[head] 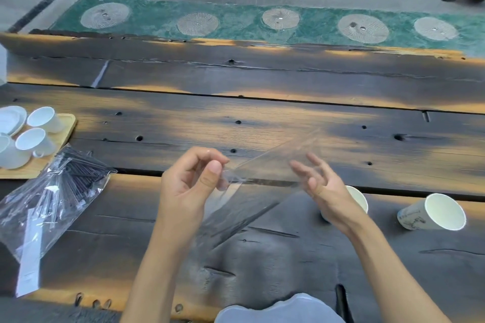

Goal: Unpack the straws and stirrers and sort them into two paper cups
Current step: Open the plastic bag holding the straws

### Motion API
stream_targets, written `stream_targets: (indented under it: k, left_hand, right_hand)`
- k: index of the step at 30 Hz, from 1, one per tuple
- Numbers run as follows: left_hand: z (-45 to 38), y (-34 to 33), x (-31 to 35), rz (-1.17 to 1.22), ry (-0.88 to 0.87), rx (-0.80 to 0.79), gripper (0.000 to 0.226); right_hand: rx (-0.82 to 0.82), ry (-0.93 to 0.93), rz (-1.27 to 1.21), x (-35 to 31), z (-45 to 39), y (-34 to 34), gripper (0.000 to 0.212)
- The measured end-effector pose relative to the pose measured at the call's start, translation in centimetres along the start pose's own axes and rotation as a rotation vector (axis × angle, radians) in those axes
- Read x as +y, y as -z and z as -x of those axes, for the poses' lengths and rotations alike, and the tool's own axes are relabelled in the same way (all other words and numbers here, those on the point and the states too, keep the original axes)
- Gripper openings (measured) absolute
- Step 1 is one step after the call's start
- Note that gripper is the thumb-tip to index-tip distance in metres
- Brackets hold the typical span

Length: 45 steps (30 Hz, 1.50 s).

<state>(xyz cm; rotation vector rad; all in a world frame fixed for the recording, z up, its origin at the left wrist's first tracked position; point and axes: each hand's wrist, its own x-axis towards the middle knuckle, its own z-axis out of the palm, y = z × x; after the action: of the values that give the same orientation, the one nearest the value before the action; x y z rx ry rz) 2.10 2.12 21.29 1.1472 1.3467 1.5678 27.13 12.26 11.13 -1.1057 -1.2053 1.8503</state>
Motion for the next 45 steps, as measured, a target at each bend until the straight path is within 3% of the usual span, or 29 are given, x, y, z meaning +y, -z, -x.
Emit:
stream_targets:
  k: [6, 15, 19, 28, 31, 33, 38, 41, 45]
  left_hand:
    - [-0.3, 1.1, -0.2, 0.052, 0.071, 0.193, 0.010]
    - [0.2, 3.3, -1.5, 0.043, 0.129, 0.258, 0.007]
    - [0.0, 3.1, -2.2, 0.108, 0.140, 0.329, 0.012]
    - [-0.2, 3.5, -3.4, 0.315, 0.340, 0.480, 0.021]
    - [-0.3, 4.2, -3.0, 0.134, 0.286, 0.457, 0.017]
    - [-0.3, 4.3, -2.4, -0.142, 0.210, 0.399, 0.013]
    - [0.0, 2.9, -1.9, -0.954, -0.224, -0.050, 0.023]
    - [0.0, 1.8, -2.3, -1.090, -0.280, -0.190, 0.030]
    - [-0.5, 1.0, -2.7, -1.109, -0.373, -0.201, 0.021]
  right_hand:
    - [0.021, 0.068, 0.126, 2.0, -0.9, -1.5, 0.053]
    - [0.075, 0.185, 0.178, -0.1, 1.1, -1.4, 0.053]
    - [0.121, 0.190, 0.223, -0.8, 1.9, -1.4, 0.021]
    - [0.166, 0.171, 0.249, -1.5, 2.7, -1.4, 0.018]
    - [0.146, 0.137, 0.251, -1.9, 3.0, -1.0, 0.019]
    - [0.142, 0.133, 0.247, -2.1, 3.1, -0.9, 0.020]
    - [0.137, 0.146, 0.220, -2.4, 3.3, -2.1, 0.019]
    - [0.115, 0.154, 0.215, -2.7, 3.4, -2.7, 0.019]
    - [0.103, 0.164, 0.199, -3.1, 3.6, -2.9, 0.018]
